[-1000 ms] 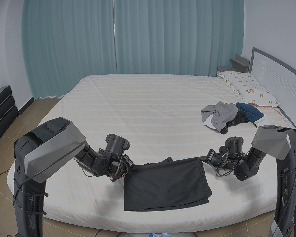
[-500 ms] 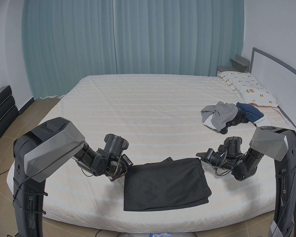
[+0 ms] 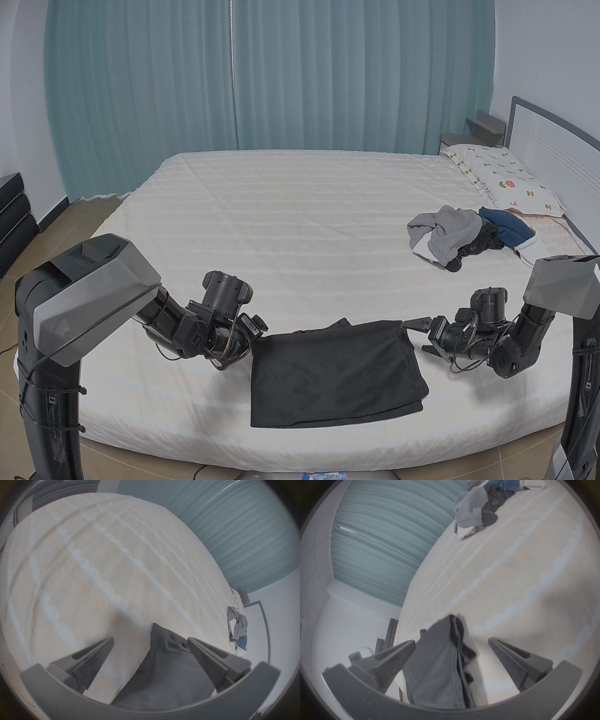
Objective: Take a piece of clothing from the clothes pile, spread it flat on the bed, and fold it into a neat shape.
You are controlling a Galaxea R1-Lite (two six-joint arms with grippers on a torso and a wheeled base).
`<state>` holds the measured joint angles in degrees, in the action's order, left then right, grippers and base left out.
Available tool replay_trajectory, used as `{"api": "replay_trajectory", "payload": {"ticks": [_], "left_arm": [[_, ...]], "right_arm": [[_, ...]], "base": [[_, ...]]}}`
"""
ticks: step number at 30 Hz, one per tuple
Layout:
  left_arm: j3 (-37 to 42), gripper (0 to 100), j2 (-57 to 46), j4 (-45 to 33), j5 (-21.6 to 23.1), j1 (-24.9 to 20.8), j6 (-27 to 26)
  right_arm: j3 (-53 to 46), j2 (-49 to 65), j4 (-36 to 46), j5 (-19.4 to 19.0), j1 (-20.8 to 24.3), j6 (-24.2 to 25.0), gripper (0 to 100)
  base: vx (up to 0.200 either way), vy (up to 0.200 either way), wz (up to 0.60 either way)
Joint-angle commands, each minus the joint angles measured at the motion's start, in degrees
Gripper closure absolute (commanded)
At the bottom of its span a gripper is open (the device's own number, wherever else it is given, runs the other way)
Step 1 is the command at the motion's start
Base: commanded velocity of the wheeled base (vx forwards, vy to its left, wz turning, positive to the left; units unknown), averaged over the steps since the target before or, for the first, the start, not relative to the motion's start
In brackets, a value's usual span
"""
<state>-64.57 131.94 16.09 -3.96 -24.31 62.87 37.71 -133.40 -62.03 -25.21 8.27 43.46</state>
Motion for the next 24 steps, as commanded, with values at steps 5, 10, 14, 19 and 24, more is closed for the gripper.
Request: {"api": "replay_trajectory", "payload": {"ticks": [5, 10, 14, 19, 24], "left_arm": [[1.2, 0, -1.3, 0.2, 0.4, 0.1, 0.1], [1.4, 0, -0.9, 0.2, 0.8, 0.1, 0.1], [1.3, 0, -0.9, 0.2, 0.8, 0.1, 0.1], [1.2, 0, -0.8, 0.2, 0.8, 0.1, 0.1], [1.0, 0, -0.6, 0.2, 0.8, 0.2, 0.1]], "right_arm": [[-5.5, 3.1, 0.9, -2.0, 1.7, -5.1, 0], [-4.9, 2.0, 1.6, -2.0, 1.6, -5.1, 0], [-4.4, 1.7, 1.2, -1.8, 1.7, -5.1, 0], [-4.5, 1.0, 1.3, -1.6, 1.7, -5.2, 100], [-5.2, 3.3, 4.2, -1.6, 1.6, -6.8, 100]], "base": [[-0.200, 0.000, 0.00], [-0.080, 0.000, 0.00], [0.000, 0.000, 0.00], [0.000, 0.000, 0.00], [0.000, 0.000, 0.00]]}}
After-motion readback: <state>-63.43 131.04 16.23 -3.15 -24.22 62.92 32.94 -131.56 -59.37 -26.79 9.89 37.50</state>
